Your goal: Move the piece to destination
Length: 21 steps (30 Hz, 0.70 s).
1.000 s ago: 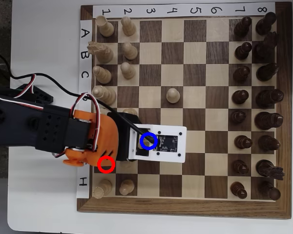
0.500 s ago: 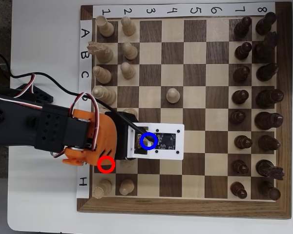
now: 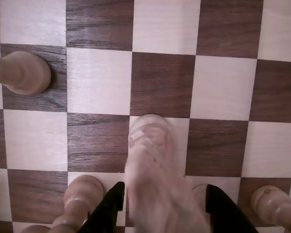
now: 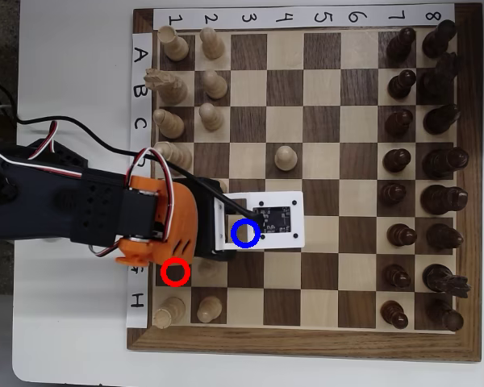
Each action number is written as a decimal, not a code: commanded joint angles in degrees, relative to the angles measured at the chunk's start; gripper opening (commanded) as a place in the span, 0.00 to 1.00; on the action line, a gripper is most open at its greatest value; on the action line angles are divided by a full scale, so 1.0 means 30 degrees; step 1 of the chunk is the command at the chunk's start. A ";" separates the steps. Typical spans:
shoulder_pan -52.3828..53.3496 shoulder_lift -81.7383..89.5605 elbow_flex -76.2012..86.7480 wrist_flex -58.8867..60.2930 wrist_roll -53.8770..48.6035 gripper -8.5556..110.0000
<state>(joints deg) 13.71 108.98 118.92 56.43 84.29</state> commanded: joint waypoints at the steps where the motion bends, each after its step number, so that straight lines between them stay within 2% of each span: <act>1: -0.0146 0.0088 -0.0352 -0.0117 -0.0352 0.26; 9: -0.0205 0.0117 -0.0967 0.1055 -0.0645 0.29; 21: -0.0117 0.0264 -0.2373 0.2666 -0.0410 0.22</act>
<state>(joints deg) 13.36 108.98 114.52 64.16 82.79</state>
